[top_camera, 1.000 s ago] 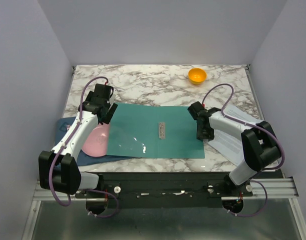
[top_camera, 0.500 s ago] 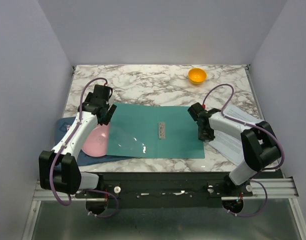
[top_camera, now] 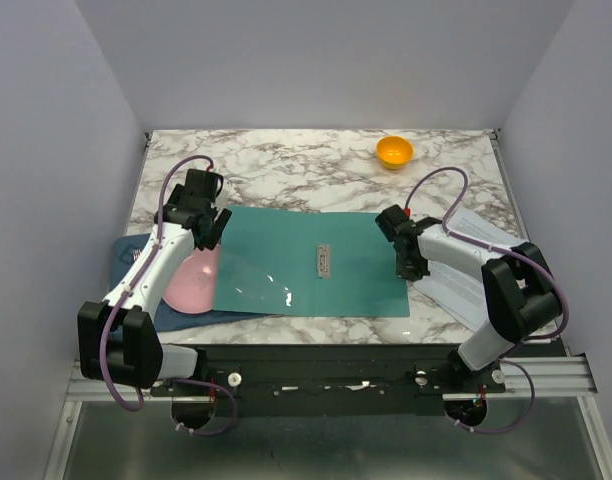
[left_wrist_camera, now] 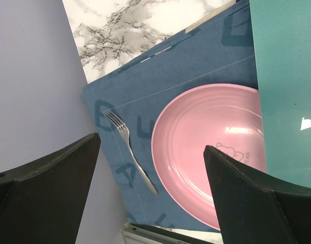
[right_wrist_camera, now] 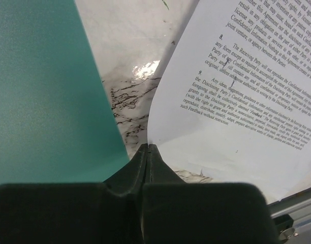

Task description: Put the files into the folder

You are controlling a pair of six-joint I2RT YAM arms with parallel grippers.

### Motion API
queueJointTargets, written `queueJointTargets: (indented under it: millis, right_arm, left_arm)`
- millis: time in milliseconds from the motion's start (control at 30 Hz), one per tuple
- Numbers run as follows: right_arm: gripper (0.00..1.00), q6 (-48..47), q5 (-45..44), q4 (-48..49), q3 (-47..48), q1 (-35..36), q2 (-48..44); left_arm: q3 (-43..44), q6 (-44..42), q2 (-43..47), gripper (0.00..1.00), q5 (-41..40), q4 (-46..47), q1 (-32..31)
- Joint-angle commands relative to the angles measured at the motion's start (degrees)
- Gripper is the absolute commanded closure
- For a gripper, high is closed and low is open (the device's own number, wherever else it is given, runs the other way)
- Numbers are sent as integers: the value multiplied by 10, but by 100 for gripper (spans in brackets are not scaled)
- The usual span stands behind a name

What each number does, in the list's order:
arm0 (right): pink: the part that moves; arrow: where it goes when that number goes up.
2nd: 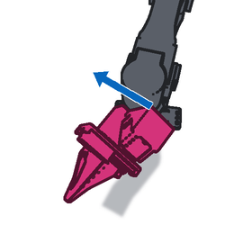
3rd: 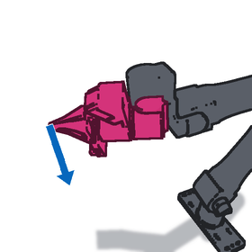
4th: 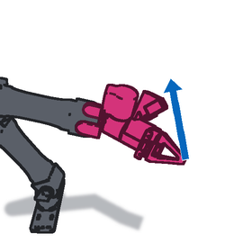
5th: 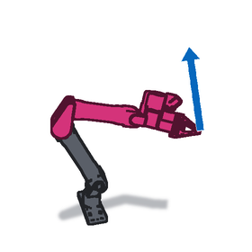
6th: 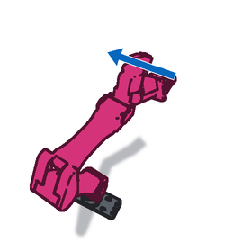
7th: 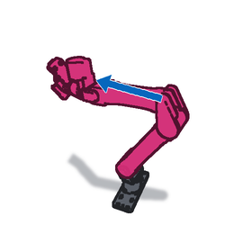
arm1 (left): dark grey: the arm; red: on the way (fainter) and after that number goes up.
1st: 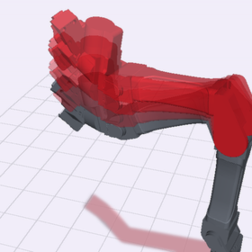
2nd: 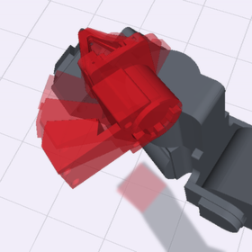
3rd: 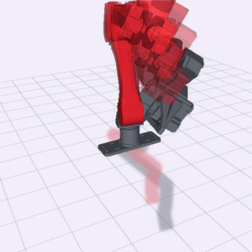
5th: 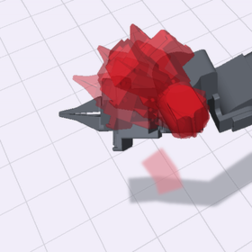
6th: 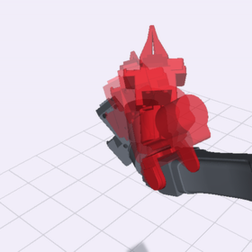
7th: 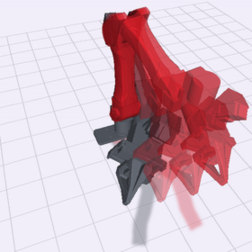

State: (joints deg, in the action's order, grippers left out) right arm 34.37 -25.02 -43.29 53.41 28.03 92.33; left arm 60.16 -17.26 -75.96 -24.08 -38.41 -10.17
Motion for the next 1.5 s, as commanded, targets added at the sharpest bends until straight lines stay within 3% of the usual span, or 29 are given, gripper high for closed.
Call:
queueJointTargets:
  millis: [0,367,800,1033,1067,1100,1167,1200,1233,1467]
  right_arm:
    - [99,3,-3,11,-11,-3,-12]
    - [99,-28,70,38,-5,11,-49]
    - [100,-92,113,91,47,237,-37]
    - [99,-100,150,94,109,288,8]
    - [91,-99,146,93,113,288,4]
    - [60,-96,141,93,115,287,-1]
    - [31,-87,123,93,111,281,-31]
    - [7,-83,118,96,106,261,-46]
    - [0,-78,125,101,97,245,-61]
    - [0,-83,216,162,2,1,-175]
  left_arm:
    - [-3,-8,16,1,-10,9,4]
    - [0,-10,20,1,-11,9,12]
    - [7,-12,26,1,-11,-1,17]
    - [11,-14,30,1,-13,-9,19]
    - [11,-14,30,1,-14,-9,19]
    - [10,-15,31,1,-14,-9,20]
    - [9,-16,31,1,-13,-9,20]
    - [7,-16,31,1,-13,-9,20]
    - [7,-17,31,1,-13,-8,20]
    - [-1,-20,30,1,-8,-5,21]
